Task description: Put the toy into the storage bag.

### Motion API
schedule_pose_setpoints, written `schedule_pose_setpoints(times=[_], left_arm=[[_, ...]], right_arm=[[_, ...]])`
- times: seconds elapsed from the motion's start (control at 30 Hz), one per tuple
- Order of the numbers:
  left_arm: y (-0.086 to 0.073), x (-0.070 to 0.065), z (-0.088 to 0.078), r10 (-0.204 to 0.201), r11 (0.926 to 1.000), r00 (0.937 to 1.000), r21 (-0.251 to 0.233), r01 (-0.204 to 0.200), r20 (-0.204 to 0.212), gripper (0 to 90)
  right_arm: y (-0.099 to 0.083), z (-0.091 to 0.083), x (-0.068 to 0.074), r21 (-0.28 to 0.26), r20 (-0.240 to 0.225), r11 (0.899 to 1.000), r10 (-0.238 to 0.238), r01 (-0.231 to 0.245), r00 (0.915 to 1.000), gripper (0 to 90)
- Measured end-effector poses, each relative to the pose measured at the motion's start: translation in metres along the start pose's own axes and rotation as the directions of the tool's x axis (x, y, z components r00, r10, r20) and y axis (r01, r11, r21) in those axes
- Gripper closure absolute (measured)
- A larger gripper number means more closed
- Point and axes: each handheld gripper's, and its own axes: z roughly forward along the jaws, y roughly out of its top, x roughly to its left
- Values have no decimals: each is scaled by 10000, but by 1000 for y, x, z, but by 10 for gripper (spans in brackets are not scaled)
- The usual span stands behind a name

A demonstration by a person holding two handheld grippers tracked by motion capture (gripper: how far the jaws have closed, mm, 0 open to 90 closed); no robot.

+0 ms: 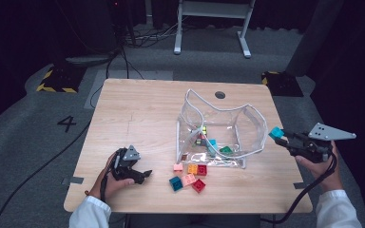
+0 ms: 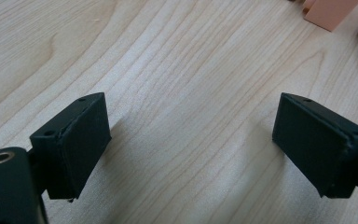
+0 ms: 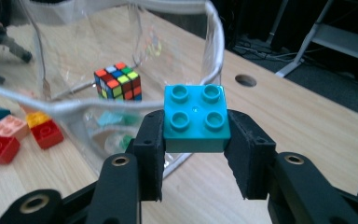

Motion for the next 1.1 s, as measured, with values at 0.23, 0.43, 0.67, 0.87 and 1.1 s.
schedule_pose_setpoints(times=[0.23, 0.43, 0.67, 0.87, 1.1], left_arm=[[0, 0, 0, -3, 10000, 10000, -10, 3, -5, 112], [0, 0, 0, 0, 10000, 10000, 1, 0, 0, 112], [0, 0, 0, -3, 10000, 10000, 1, 3, 3, 113], [0, 0, 0, -5, 10000, 10000, -3, 5, 2, 112], [0, 0, 0, -5, 10000, 10000, -4, 5, 2, 113]], right_arm=[[30, 3, -7, -119, 17, 9984, -550, 550, 9985, 594], [56, 26, -7, 94, -630, 9943, -1054, 1062, 9924, 593], [74, 57, 2, 477, -1510, 9875, -1413, 1500, 9784, 593], [86, 90, 15, 1264, -2296, 9634, -2035, 2364, 9518, 593], [94, 123, 27, 2331, -3007, 9192, -2422, 3173, 9225, 593]])
